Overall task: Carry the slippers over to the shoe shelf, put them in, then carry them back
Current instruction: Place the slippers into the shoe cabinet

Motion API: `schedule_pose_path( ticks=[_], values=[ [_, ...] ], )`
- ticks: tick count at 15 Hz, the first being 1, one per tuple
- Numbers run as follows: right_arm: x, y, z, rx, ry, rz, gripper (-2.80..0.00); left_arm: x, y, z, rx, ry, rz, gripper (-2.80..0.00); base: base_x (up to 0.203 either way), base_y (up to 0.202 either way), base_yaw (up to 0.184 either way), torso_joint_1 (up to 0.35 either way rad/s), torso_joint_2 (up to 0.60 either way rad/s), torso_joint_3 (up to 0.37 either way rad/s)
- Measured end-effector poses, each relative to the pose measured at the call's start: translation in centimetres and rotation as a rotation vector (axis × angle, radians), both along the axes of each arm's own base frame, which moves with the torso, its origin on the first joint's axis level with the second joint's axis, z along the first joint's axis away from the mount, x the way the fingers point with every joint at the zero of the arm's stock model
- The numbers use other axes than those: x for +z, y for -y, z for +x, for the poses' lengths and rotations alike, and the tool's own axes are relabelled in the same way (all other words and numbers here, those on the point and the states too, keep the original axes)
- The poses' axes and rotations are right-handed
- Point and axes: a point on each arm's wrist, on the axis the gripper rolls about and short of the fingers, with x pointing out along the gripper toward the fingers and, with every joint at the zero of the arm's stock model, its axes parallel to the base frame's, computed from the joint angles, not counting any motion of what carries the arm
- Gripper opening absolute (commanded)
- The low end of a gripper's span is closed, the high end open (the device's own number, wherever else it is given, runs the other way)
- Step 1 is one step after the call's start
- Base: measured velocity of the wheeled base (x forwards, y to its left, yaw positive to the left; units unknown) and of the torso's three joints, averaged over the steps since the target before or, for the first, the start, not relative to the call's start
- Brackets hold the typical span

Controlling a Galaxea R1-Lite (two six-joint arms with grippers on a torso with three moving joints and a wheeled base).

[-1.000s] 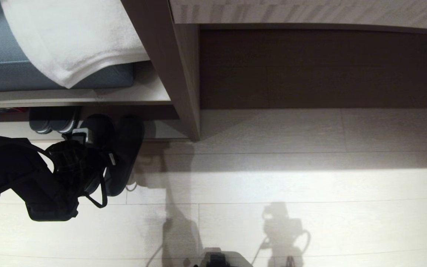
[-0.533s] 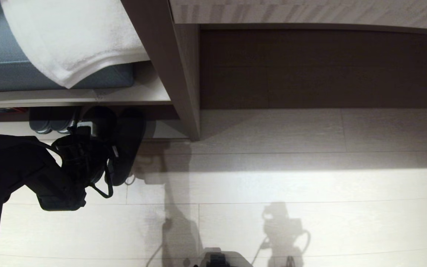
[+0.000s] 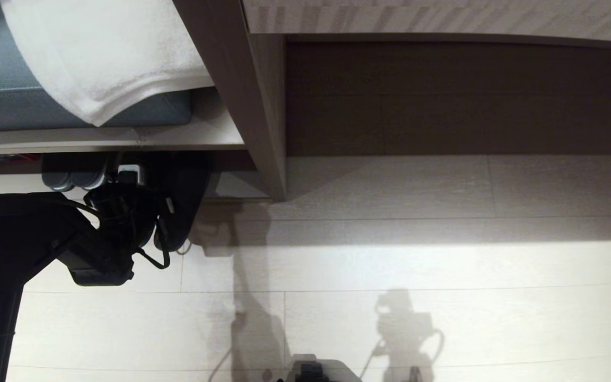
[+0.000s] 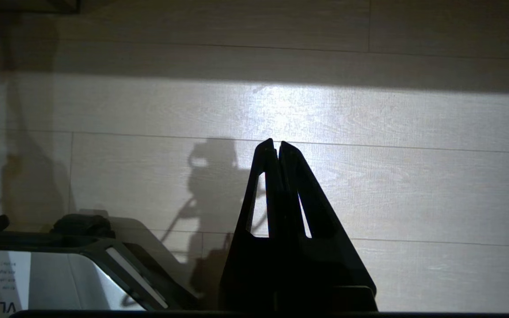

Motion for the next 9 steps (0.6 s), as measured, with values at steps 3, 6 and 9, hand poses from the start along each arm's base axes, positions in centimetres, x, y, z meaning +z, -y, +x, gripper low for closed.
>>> schedule_pose_path(
  ticks=[3,6,9],
  values=[
    [0.0,0.0,0.0,0.0,0.0,0.0,-2.8,0.5,-0.1,1.3,0.005,0.005,-0.001,-2.8,0.0,0.0,0.0,0.0,0.0,0.0],
    [0.0,0.0,0.0,0.0,0.0,0.0,-2.8,1.0,-0.1,2.2,0.01,0.028,0.0,-2.8,0.0,0.0,0.0,0.0,0.0,0.0],
    [0.0,0.0,0.0,0.0,0.0,0.0,-2.8,1.3,-0.2,2.9,0.014,0.028,-0.002,-2.8,0.0,0.0,0.0,0.0,0.0,0.0]
  ],
)
